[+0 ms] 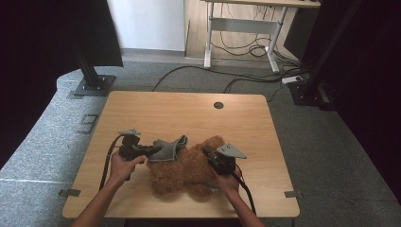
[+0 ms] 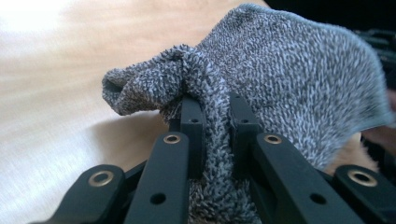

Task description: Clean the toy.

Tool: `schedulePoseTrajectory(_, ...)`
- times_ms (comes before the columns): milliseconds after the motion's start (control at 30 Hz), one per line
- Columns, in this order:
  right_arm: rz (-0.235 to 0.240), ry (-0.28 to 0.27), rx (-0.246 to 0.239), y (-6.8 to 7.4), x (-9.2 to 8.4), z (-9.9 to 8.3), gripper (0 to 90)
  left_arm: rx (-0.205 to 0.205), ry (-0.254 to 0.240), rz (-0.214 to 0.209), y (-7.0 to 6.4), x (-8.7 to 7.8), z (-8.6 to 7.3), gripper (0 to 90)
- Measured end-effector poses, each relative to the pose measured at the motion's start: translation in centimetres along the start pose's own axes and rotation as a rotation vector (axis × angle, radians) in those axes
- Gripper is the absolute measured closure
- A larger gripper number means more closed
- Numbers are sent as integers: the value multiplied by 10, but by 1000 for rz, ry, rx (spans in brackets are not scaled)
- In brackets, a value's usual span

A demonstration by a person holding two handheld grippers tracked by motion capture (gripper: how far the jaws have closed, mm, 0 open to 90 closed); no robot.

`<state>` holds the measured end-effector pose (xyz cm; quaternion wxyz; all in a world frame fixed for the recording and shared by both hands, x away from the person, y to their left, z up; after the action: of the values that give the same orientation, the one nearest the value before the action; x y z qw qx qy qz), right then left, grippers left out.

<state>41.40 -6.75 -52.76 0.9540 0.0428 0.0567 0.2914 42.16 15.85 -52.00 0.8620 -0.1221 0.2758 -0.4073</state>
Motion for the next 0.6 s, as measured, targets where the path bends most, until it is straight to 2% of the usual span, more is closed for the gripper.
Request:
schedulePoseTrajectory(67, -23, -38, -28, -3, 2, 4, 848, -1, -12, -4, -1, 0, 7, 794)
schedulePoseTrajectory(133, -22, -57, -51, -1, -1, 4, 846, 8, -9, -11, -5, 0, 9, 793)
schedulePoseTrajectory(233, 10, -49, -73, 4, -9, -2, 840, 18, -4, -26, -10, -1, 7, 793)
schedulePoseTrajectory(333, 46, -54, -109, 10, -21, -10, 835, 5, -5, -49, -15, -1, 6, 792)
schedulePoseTrajectory(433, 89, -49, -124, 18, -31, -14, 829, 5, -7, -76, -25, 2, 12, 792)
schedulePoseTrajectory(533, 98, -34, -151, 23, -36, -16, 822, 27, -7, -93, -37, 10, 21, 792)
schedulePoseTrajectory(600, 82, -25, -168, 24, -36, -17, 815, 35, 1, -103, -45, 19, 25, 793)
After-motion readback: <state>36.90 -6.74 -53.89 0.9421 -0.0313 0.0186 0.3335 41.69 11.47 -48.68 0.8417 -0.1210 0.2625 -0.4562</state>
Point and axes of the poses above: each handheld gripper's, and its own axes: x roughly forward along the jaws, z roughly out of its top, y roughly to its left, the point moved 9 cm from there along x, roughly forward along the jaws, and after that the axes turned 13 degrees about -y, right-handed, at the moved point
